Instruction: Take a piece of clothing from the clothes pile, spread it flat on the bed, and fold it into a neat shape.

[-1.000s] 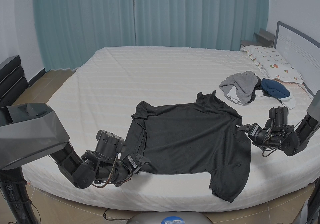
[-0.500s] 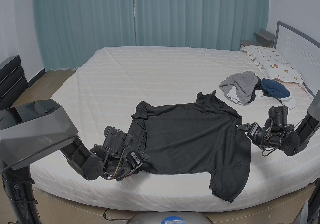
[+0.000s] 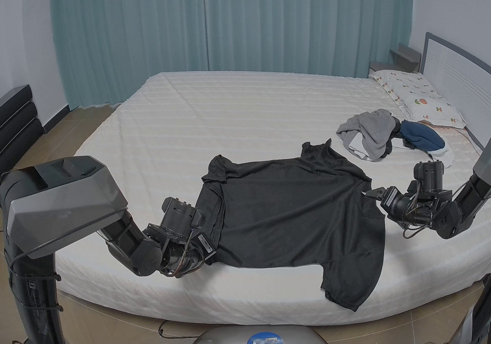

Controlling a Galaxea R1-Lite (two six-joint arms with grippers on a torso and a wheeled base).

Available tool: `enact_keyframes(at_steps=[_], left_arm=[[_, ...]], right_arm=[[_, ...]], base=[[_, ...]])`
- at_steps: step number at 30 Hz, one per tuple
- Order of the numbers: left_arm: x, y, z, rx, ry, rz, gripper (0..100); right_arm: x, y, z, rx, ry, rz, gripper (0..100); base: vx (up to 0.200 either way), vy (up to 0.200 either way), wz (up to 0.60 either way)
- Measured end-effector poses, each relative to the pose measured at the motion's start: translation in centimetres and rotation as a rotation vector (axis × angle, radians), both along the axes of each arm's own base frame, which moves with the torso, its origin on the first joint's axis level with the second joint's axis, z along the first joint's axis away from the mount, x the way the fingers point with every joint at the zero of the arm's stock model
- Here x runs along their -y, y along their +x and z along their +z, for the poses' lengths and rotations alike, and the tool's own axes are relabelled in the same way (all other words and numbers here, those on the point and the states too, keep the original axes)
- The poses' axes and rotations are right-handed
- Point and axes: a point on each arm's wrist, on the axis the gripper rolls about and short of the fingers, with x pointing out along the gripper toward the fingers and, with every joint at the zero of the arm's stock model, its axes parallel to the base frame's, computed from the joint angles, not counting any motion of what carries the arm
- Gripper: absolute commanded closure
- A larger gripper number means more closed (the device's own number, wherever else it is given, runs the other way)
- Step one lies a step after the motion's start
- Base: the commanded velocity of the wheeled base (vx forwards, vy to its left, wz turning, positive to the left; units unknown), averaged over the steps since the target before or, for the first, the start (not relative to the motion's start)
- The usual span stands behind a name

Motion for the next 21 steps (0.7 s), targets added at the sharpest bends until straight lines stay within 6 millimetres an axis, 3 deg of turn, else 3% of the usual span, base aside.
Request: enact_keyframes(at_steps=[12, 21], left_arm=[[-4.3, -0.5, 3.3, 0.017, -0.036, 0.103, 100], [-8.2, -0.7, 3.9, -0.081, -0.242, 0.211, 100]], right_arm=[[-0.1, -1.4, -0.4, -0.034, -0.018, 0.029, 0], [-0.4, -3.7, -1.5, -0.106, -0.022, 0.079, 0]], base=[[0.000, 0.000, 0.00], [0.000, 0.000, 0.00]])
